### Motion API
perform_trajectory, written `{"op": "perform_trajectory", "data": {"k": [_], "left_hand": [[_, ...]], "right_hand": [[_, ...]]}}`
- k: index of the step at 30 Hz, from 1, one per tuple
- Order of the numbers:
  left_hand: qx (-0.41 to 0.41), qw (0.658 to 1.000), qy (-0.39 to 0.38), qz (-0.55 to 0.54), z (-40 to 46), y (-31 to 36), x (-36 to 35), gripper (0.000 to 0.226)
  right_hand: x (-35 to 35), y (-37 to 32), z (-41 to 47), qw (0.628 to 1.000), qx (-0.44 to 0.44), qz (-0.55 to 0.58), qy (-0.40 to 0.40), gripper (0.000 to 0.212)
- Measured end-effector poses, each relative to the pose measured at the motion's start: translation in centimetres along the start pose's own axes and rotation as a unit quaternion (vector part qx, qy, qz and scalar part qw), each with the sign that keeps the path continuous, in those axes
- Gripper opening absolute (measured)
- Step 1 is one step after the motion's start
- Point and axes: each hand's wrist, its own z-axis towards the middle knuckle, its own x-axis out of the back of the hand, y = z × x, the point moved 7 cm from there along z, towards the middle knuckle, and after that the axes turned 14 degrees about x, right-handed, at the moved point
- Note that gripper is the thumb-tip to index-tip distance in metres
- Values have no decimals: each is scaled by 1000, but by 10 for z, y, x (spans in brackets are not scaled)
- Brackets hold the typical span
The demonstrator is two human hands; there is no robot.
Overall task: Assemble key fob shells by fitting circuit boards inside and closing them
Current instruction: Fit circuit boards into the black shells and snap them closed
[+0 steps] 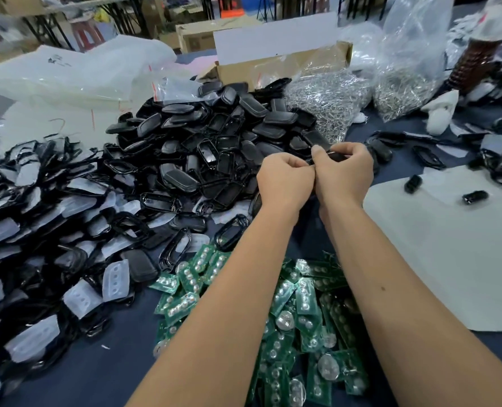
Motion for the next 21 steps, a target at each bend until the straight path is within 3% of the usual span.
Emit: {"op": "perform_trajectory", "data": {"k": [7, 13, 16, 18, 21], "left_hand": [[23, 998, 3, -50, 8, -5, 0, 17], [9, 1000, -6, -18, 6, -5, 7, 12], [-3, 999, 21, 42, 8, -2, 23, 9], [-9, 997, 37, 74, 8, 1, 38, 9], [-43, 989, 79, 118, 3, 11, 67, 8]], "right_hand": [[5, 2, 4, 1000, -17, -13, 8, 11], [10, 1, 8, 999, -29, -7, 20, 9], [13, -6, 10, 1000, 7, -10, 28, 8], [5, -15, 9, 998, 51, -13, -16, 7], [-22, -28, -3, 978, 108, 16, -177, 9]]}}
